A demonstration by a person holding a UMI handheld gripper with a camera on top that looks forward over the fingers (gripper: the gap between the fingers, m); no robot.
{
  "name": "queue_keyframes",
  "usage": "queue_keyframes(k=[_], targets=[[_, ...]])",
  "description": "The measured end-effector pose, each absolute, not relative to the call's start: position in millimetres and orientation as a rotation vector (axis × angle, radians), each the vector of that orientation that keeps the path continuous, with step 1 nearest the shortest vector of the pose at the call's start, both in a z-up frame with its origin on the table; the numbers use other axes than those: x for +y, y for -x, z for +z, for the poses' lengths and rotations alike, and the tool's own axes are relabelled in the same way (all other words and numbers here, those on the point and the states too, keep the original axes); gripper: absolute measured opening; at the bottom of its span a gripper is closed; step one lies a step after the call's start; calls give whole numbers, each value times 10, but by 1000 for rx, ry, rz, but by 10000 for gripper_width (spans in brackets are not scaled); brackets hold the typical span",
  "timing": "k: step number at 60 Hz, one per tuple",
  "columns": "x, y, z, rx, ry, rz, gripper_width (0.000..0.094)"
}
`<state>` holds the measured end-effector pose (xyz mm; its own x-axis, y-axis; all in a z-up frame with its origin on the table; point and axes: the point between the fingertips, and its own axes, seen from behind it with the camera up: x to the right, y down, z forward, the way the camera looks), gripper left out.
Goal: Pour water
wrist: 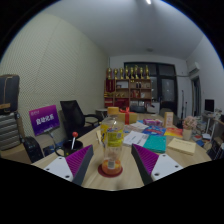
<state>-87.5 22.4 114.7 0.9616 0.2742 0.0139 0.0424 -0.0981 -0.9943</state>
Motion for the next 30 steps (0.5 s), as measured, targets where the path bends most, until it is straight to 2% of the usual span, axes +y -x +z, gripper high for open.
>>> queue_keyframes(k=[9, 21, 30], targets=[[-642, 558, 1225, -221, 1688, 144, 845], [-1788, 279, 987, -223, 1696, 144, 840], [-2331, 71, 779, -137, 1696, 183, 841]])
